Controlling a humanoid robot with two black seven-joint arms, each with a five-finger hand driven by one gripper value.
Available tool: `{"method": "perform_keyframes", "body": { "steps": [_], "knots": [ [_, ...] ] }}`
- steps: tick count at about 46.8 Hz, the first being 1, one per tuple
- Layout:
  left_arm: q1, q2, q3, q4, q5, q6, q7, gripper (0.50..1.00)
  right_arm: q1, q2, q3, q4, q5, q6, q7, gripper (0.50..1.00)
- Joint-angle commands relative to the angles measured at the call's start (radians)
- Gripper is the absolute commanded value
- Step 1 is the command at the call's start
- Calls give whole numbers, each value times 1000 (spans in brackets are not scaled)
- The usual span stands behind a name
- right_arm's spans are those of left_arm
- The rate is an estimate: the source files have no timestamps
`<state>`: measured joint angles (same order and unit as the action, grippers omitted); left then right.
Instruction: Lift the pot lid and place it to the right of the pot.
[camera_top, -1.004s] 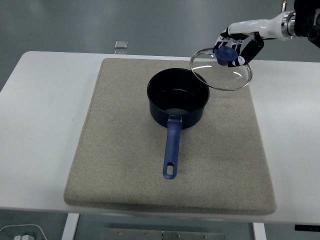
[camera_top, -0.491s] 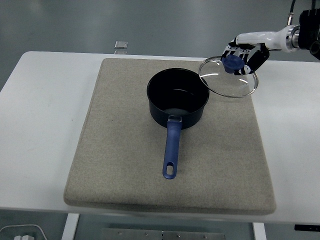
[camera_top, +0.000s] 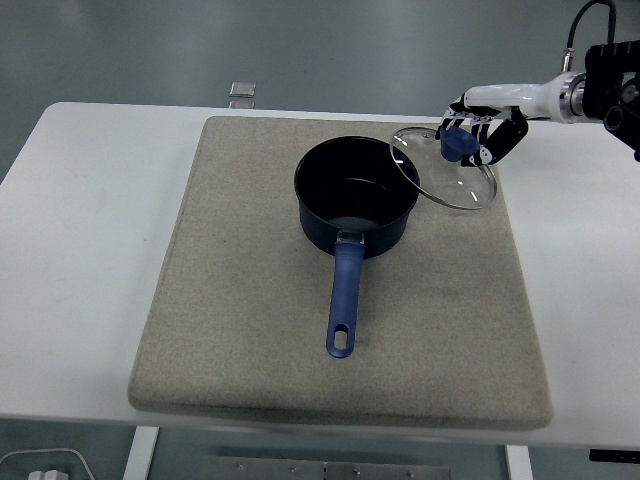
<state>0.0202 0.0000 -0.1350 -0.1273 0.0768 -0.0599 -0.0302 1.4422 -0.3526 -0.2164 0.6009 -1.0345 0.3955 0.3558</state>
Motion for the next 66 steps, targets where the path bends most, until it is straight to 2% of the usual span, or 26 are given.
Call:
{"method": "perform_keyframes", "body": {
  "steps": [1,22,31,66],
  "knots": [
    [1,0,0,0,0,0,1,1000,7,-3,2,-10,-1,6,2,500],
    [0,0,0,0,0,0,-1,1000,7,0,-20,-69,-7,-1,0,500],
    [0,0,0,0,0,0,-1,1000,1,3,-78,-76,-7,-47,0,500],
    [0,0,0,0,0,0,-1,1000,-57,58,-109,-76,-7,-106,-1,500]
  ]
}}
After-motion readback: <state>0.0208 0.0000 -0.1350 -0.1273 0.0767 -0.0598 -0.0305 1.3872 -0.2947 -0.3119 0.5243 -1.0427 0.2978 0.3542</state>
